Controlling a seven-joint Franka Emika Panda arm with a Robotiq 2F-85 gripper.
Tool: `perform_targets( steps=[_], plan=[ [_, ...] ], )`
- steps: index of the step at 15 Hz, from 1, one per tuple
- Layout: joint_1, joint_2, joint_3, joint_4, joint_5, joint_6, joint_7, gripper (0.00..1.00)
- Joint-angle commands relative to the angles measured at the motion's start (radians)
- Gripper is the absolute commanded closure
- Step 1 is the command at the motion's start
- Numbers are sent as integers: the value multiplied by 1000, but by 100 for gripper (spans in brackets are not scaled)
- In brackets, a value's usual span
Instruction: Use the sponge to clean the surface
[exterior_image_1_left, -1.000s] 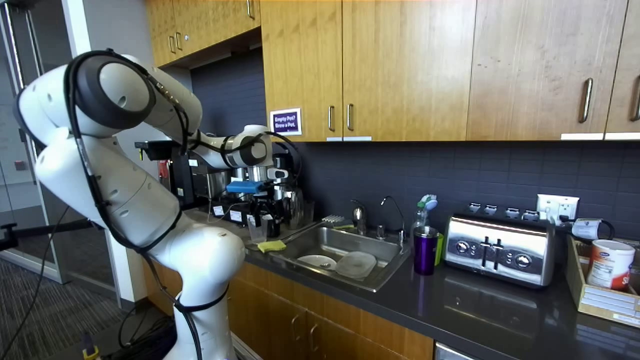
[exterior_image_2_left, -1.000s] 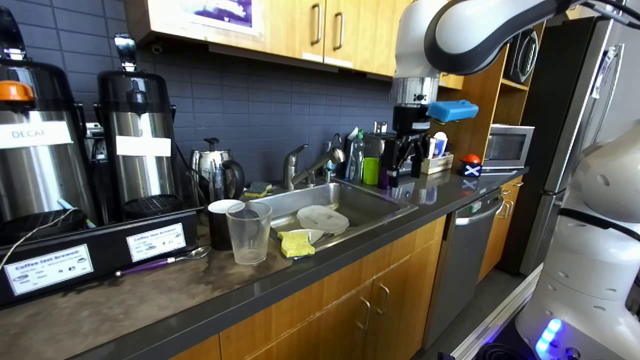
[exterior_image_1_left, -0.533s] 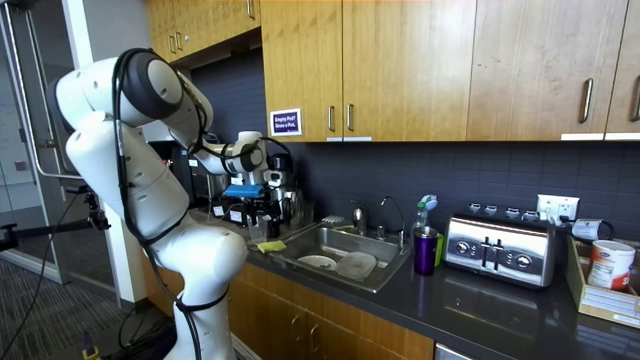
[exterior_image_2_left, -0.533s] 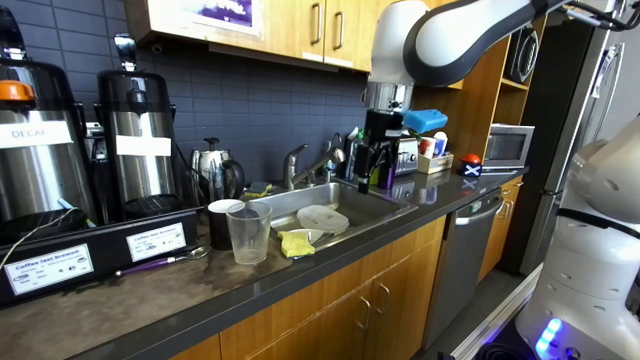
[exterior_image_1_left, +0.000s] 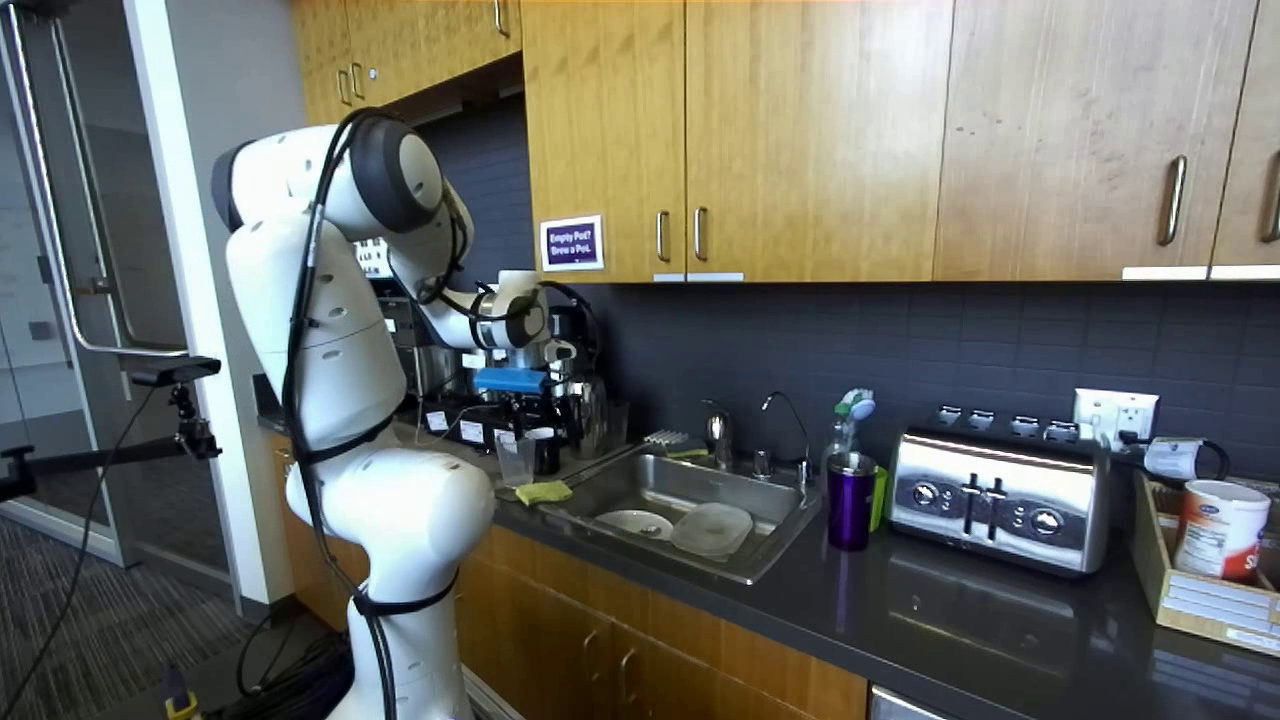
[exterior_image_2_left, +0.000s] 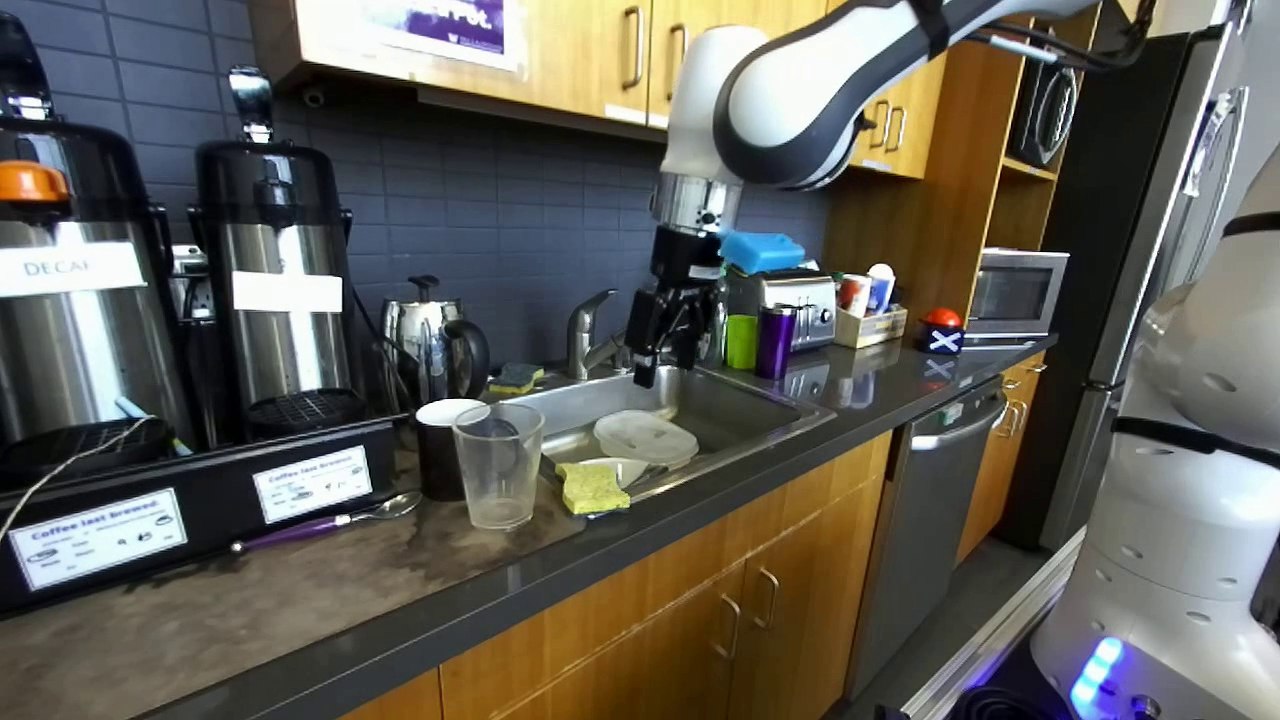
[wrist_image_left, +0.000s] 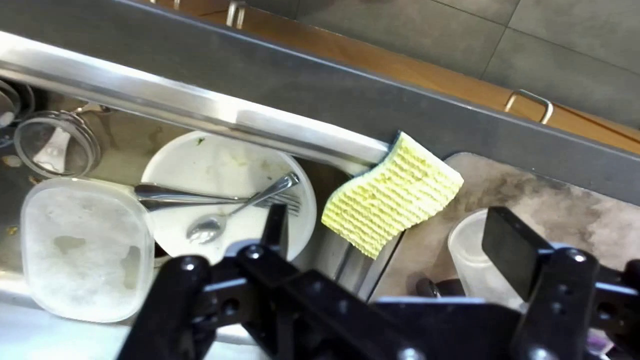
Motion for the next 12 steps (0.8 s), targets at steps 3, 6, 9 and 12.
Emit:
perform_targets(
  steps=[3, 6, 9, 12],
  plan=[
    [0, 204, -14, 163, -2, 24, -22, 0],
    [4, 262, -13, 187, 5, 28, -17, 0],
    [7, 298, -11, 189, 14, 29, -18, 0],
    [10, 324, -8, 178, 17, 38, -17, 0]
  ],
)
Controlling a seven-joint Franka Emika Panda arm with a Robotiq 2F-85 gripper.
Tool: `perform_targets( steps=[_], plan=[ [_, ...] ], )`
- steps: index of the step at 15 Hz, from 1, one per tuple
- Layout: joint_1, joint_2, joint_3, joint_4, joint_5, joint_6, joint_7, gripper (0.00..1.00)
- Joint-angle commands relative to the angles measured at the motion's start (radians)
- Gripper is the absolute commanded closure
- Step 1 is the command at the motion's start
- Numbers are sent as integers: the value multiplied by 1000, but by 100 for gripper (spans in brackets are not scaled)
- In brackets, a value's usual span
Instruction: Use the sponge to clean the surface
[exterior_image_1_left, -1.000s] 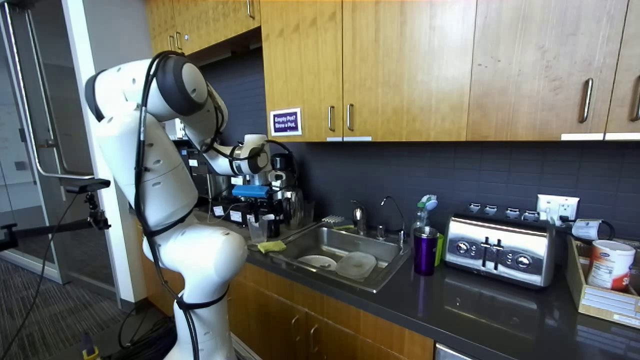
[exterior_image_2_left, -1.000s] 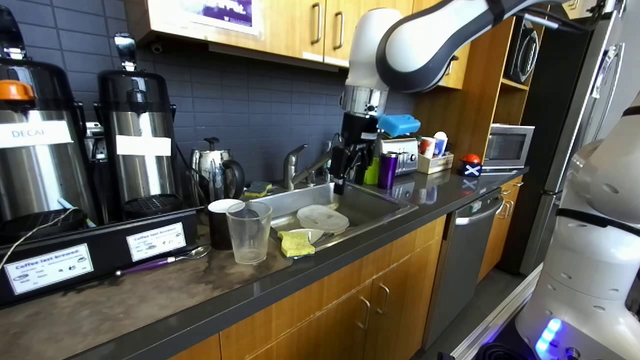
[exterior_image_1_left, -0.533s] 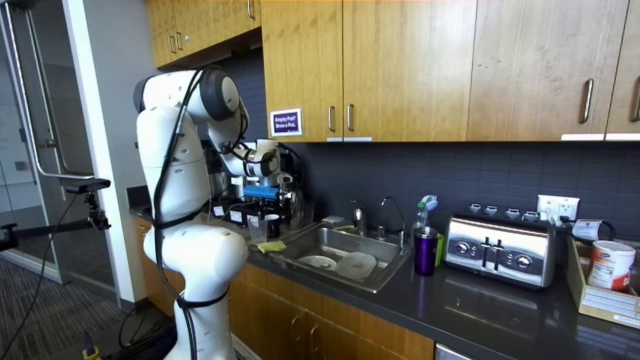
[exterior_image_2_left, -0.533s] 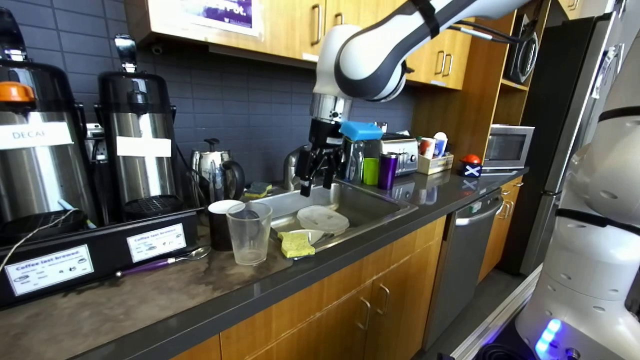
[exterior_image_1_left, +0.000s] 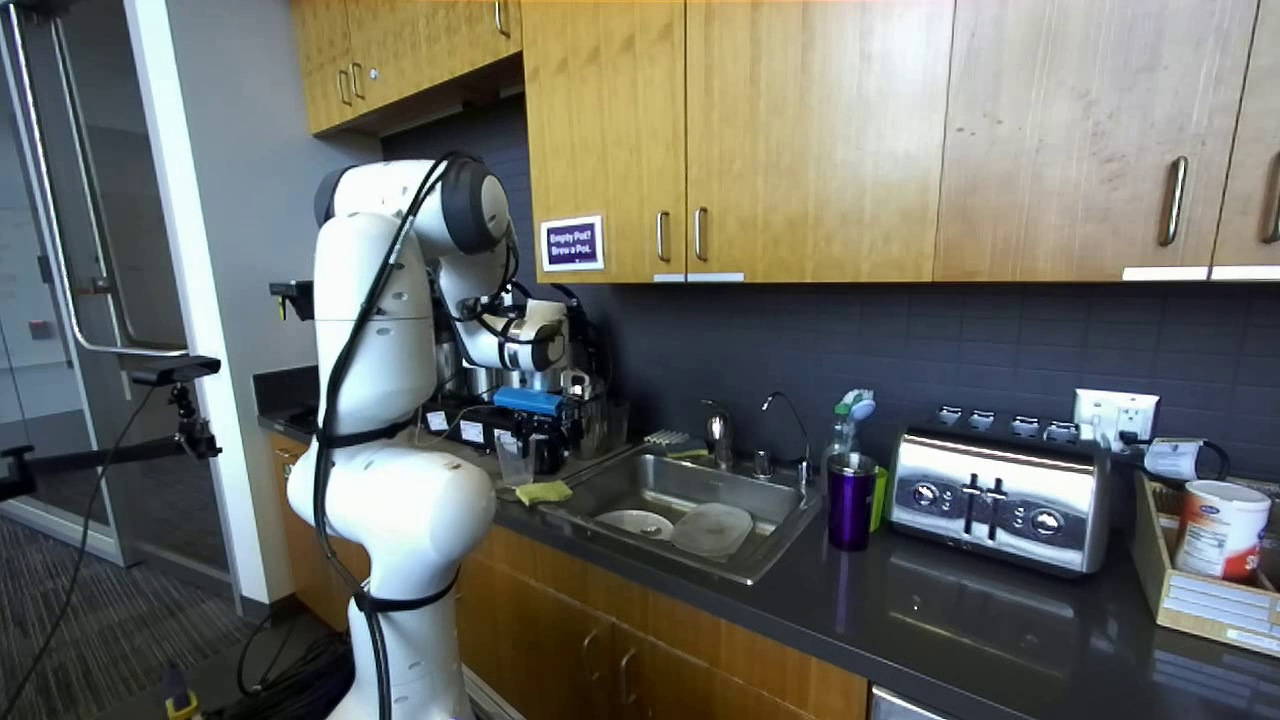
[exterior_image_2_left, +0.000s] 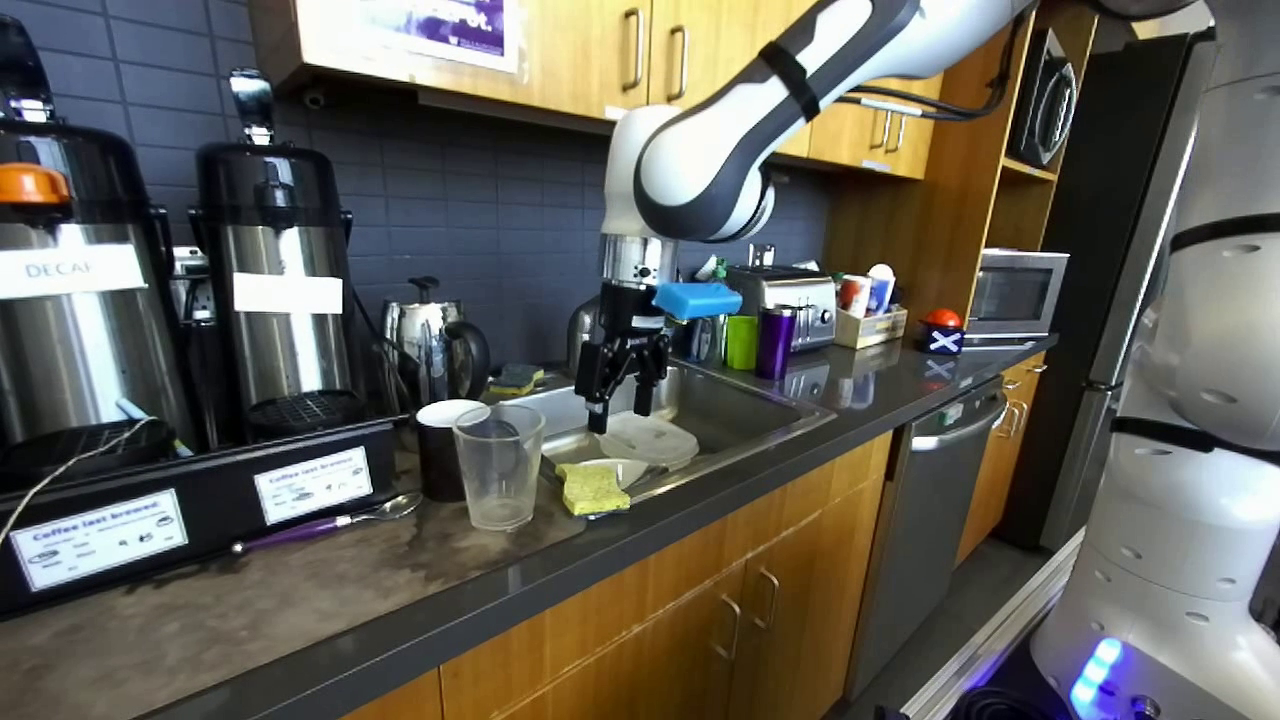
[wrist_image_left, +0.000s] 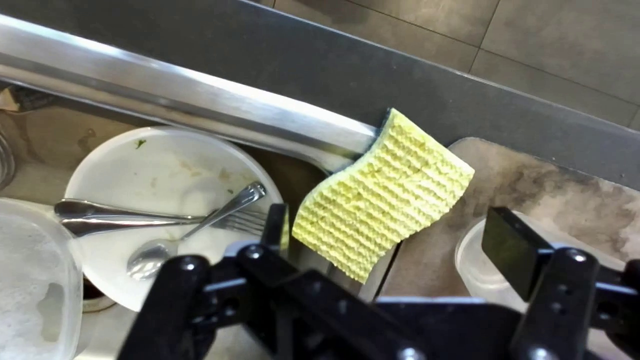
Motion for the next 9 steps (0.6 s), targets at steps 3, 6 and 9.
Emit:
perform_targets(
  steps=[3, 6, 9],
  plan=[
    [13, 48, 3, -5, 23, 32, -7, 0],
    [20, 67, 10, -14, 27, 59, -6, 0],
    [28, 85, 16, -29, 28, 92, -6, 0]
  ],
)
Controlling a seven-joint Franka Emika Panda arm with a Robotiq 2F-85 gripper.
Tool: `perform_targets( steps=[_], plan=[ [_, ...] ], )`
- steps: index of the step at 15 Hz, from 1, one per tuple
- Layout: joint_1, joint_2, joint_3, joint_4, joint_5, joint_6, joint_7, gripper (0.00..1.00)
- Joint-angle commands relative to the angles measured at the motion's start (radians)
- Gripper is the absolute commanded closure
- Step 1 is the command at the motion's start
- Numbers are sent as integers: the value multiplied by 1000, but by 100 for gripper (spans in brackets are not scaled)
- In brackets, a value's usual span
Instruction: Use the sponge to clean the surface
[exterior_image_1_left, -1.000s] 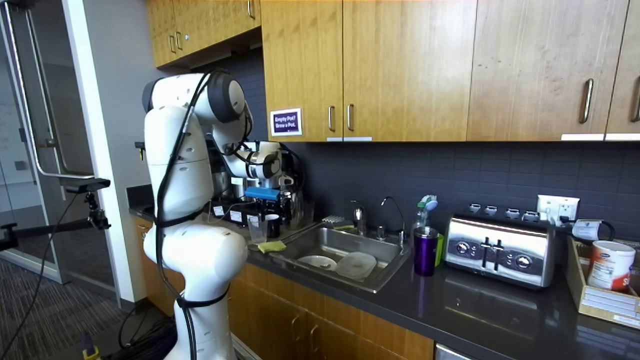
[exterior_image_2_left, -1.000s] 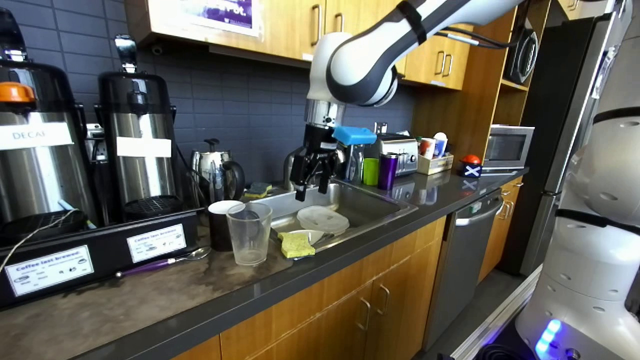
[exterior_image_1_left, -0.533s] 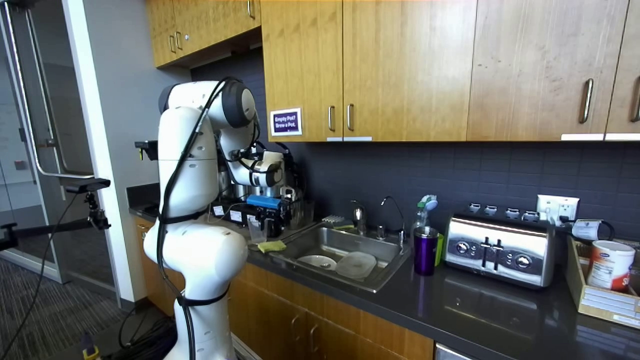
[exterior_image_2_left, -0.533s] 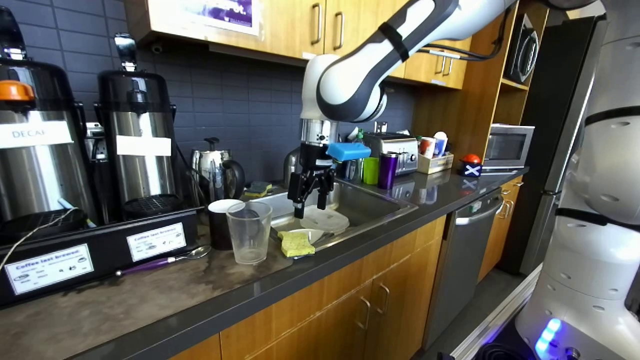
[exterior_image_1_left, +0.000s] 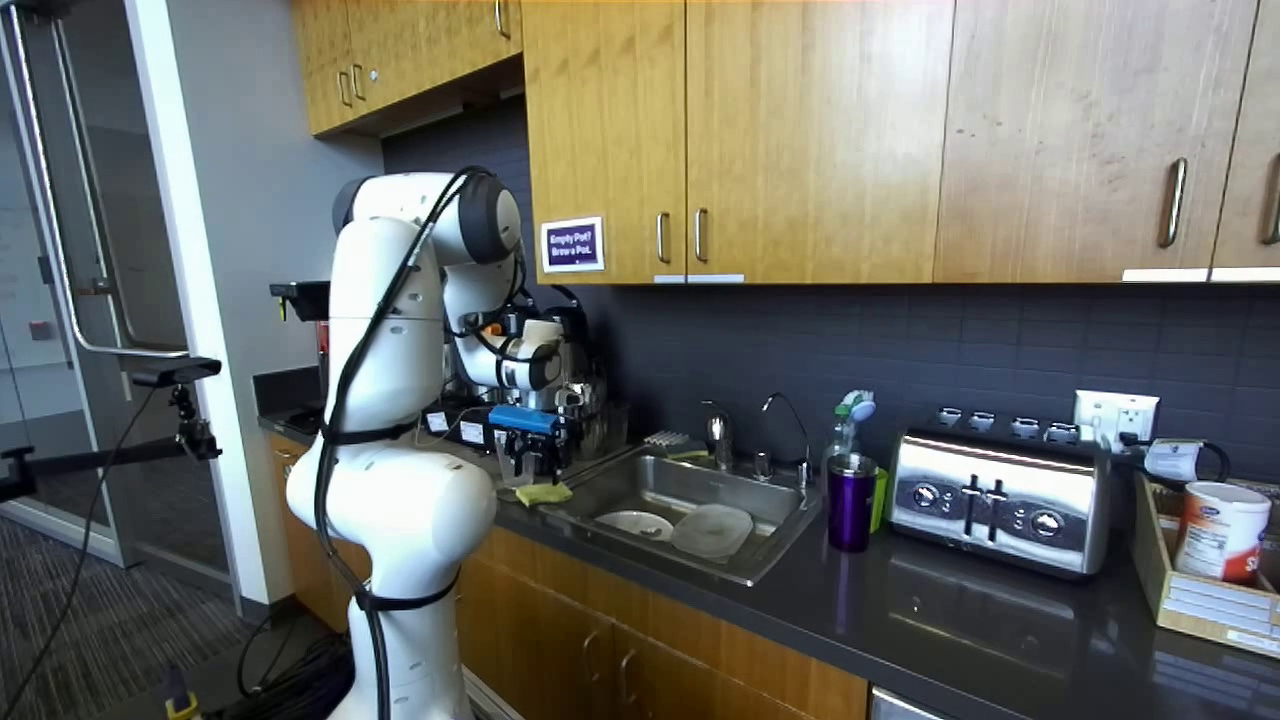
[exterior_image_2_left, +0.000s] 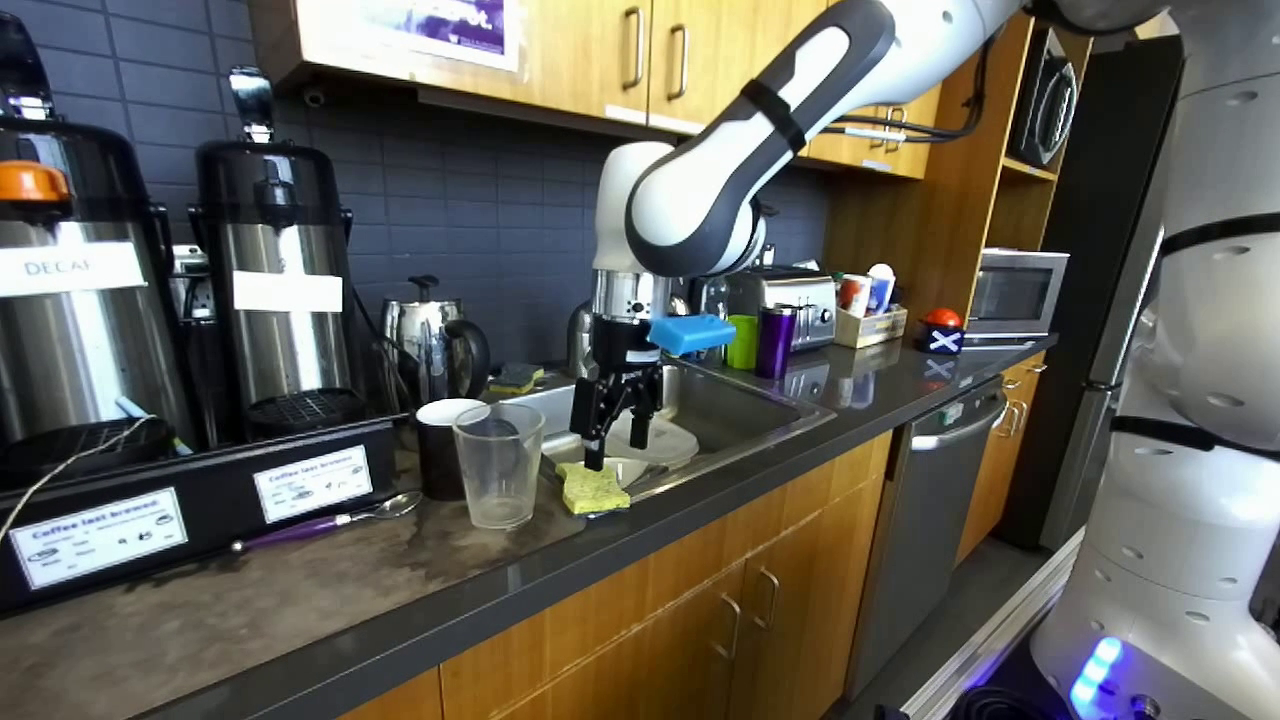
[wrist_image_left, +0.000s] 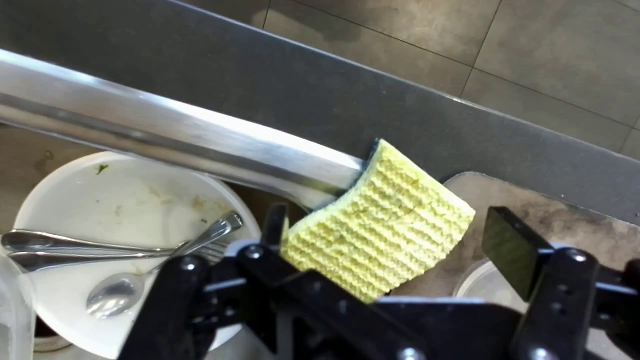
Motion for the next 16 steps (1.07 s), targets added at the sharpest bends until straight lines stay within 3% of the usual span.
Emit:
perform_targets(
  steps=[1, 16],
  plan=[
    [12, 18, 6, -24, 27, 50, -5, 0],
    [24, 90, -7, -3, -34, 126, 9, 0]
  ],
)
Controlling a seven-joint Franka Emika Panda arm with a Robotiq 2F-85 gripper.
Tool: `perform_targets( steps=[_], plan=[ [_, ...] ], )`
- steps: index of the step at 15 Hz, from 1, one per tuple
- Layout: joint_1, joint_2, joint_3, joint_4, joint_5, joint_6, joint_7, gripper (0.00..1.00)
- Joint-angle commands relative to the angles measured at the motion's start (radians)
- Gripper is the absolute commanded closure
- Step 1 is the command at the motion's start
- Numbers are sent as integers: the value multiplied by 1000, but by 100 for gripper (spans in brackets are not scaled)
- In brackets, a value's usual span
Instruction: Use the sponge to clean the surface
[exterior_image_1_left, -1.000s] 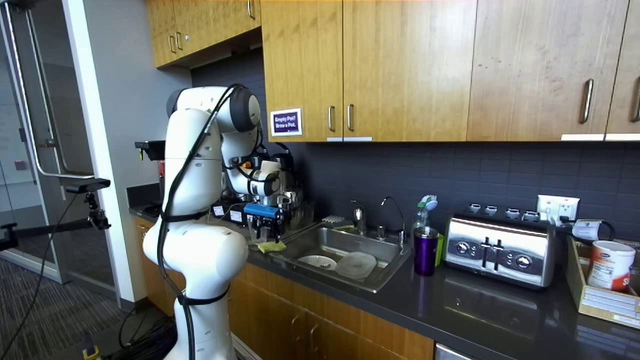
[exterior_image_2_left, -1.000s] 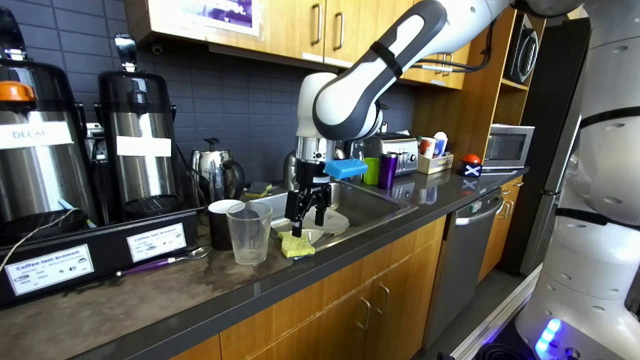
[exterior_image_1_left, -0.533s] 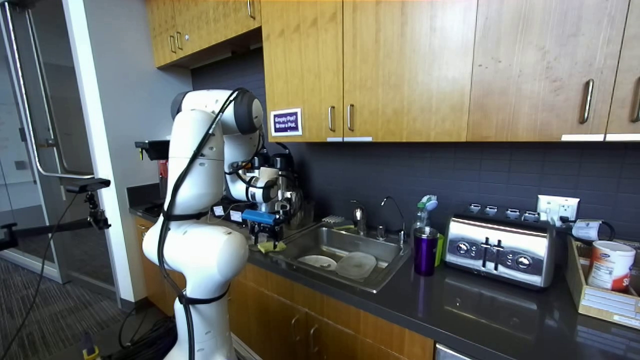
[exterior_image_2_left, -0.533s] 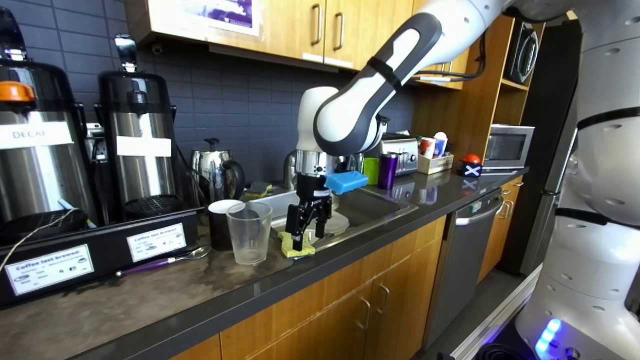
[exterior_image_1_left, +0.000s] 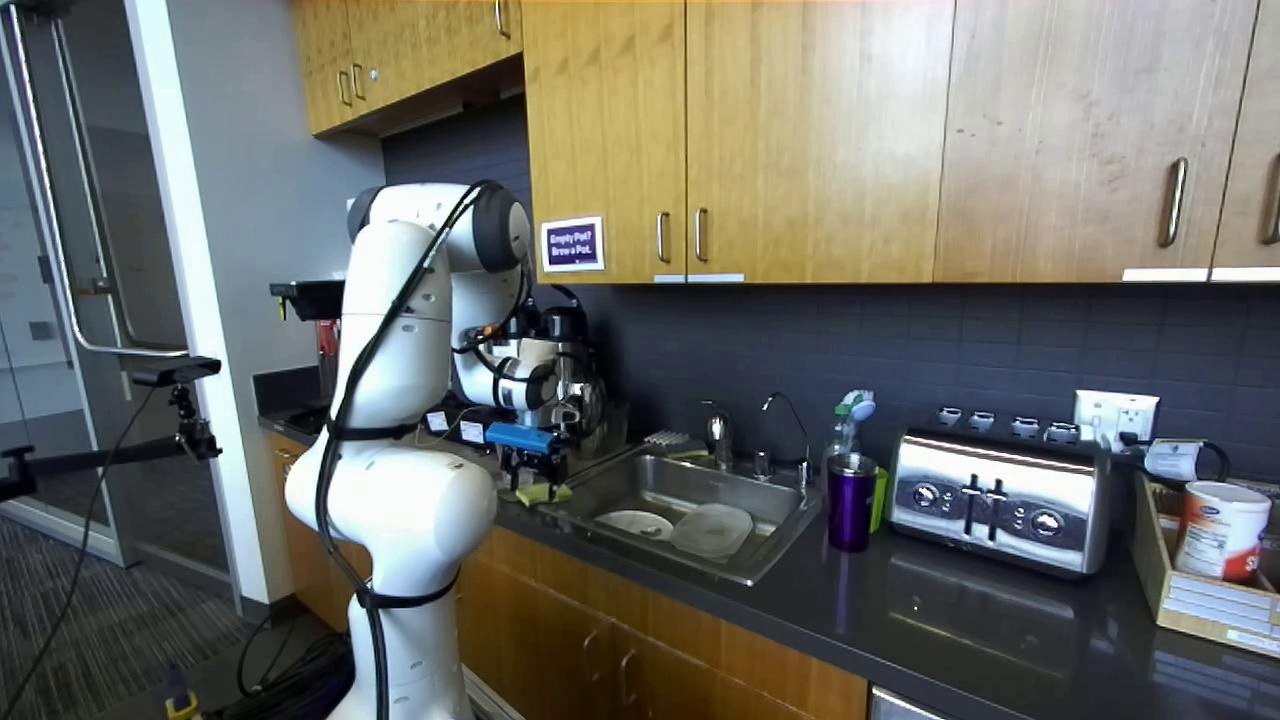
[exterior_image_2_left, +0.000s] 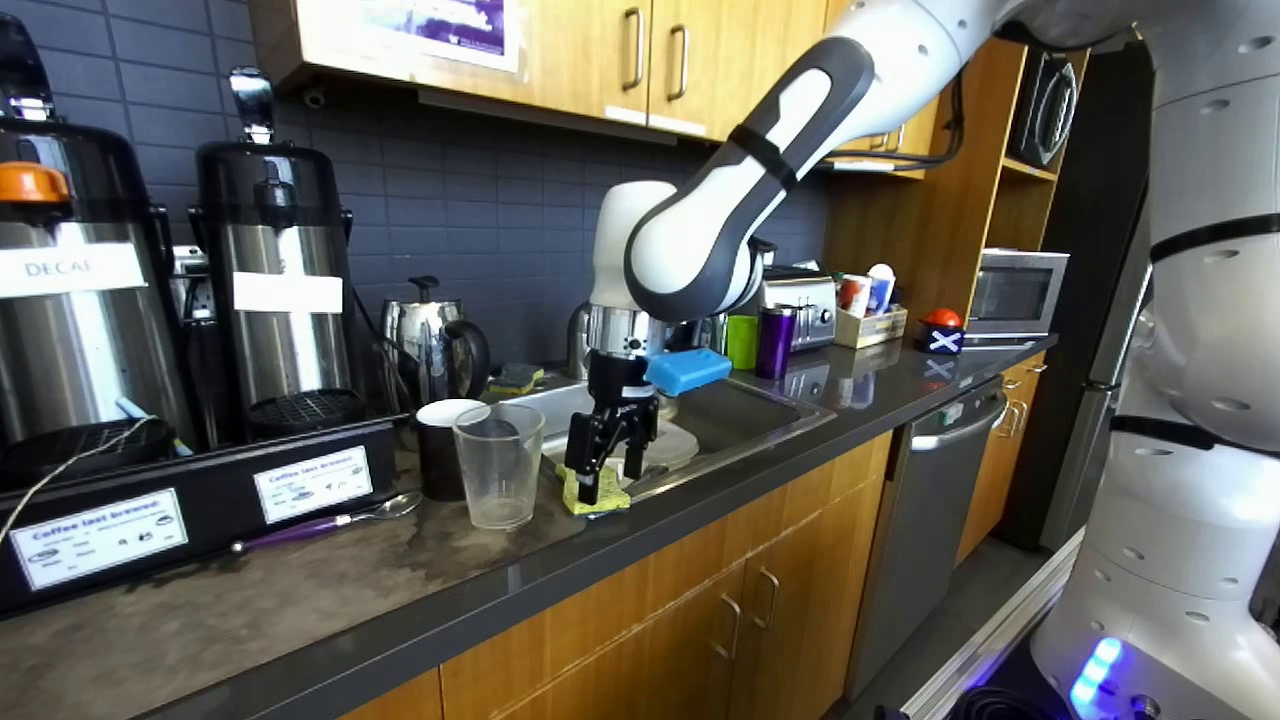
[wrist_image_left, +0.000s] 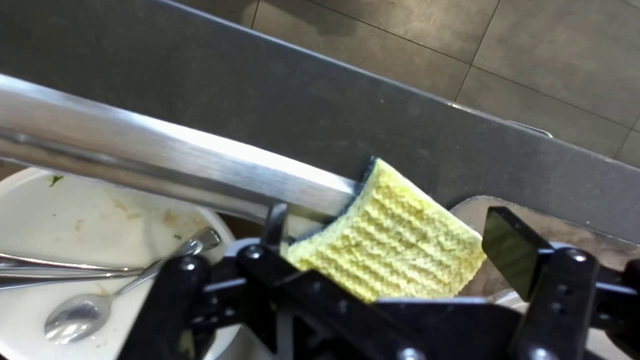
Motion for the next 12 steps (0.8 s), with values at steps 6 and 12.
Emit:
perform_targets(
  steps=[6, 12],
  plan=[
    [11, 50, -23, 46, -80, 16, 11, 0],
    [21, 101, -34, 86, -120, 16, 24, 32]
  ],
)
